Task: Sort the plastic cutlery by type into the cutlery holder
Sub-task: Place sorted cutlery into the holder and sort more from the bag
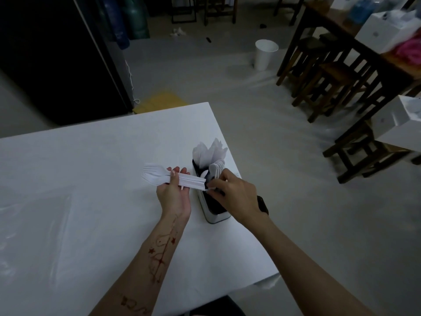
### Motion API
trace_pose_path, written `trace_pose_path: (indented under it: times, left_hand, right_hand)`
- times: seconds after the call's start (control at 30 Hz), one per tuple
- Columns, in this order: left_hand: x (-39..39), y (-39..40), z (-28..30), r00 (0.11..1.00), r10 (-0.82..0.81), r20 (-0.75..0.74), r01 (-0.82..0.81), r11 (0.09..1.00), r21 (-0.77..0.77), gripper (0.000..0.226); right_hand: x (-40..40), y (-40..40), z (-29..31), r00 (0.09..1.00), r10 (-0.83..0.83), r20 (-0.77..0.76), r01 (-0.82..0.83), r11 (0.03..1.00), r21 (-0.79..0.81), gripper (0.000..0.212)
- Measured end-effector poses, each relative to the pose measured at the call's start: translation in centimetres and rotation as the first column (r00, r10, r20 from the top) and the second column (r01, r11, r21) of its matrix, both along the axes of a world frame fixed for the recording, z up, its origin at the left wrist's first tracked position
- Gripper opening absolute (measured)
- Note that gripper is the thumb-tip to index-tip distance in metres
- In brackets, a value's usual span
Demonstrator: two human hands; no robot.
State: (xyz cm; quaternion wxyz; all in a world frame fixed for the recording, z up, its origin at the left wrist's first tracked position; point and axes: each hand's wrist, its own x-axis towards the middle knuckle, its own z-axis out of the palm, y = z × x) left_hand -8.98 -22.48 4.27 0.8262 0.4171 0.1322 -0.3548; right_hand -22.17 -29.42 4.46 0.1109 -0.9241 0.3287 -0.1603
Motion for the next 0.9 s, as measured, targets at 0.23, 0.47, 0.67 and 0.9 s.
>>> trace_pose_path:
  times: [0.23,0.47,0.67,0.9]
  left_hand:
    - [-0.9,-0.2,-0.1,0.989,-0.062,0.133,0.055,0.997,0.057,0.018]
    - [-3.6,-0.4,-0.5,0.792,-0.341,0.507,0.202,0.929,0.31,0.015]
    - [-3.9,-0.1,-2.6,0.472,-0.634,0.613,0.182,0.75,0.635,0.03]
    - [-4.0,1.0,-3.6,0.205,-0.751,0.628,0.025,0.645,0.764,0.043]
  right_hand:
    - [-0.7,-1.4,-0.4,0.986,-0.149,0.08,0.151,0.988,-0.021,0.01]
    - [-0.5,-0.8,-0.8,0.972,-0.213,0.098,0.202,0.973,0.112,0.013]
    - [-0.9,-0.2,-0.8,0.899,-0.249,0.36,0.198,0.965,0.174,0.027]
    - [0.1,-0.1,-0.6,0.925,0.119,0.36,-0.145,0.988,0.047,0.047]
